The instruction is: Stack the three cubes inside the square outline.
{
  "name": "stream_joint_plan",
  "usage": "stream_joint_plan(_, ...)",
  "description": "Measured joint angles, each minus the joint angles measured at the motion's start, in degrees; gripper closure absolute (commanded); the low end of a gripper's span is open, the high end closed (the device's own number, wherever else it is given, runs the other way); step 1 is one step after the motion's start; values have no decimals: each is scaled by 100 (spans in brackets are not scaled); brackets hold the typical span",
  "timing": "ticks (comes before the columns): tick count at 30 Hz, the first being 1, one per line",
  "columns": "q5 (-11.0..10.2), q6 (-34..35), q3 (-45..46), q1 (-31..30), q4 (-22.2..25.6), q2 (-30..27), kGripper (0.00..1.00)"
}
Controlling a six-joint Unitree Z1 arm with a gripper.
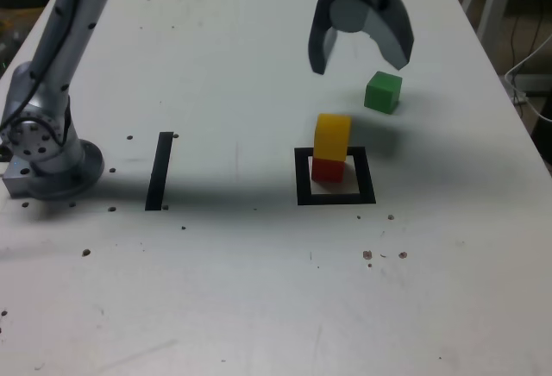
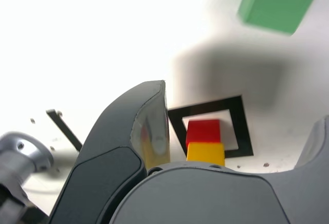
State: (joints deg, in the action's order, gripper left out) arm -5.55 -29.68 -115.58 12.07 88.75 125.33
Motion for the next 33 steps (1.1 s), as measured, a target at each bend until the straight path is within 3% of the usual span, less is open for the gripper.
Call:
stream_joint_plan(9,-20,-830,-730,336,156,576,3)
stream_joint_plan(27,372,-1060,-1595,440,317,1544,14)
stream_joint_plan(33,433,-1060,-1674,455,319,1689,23)
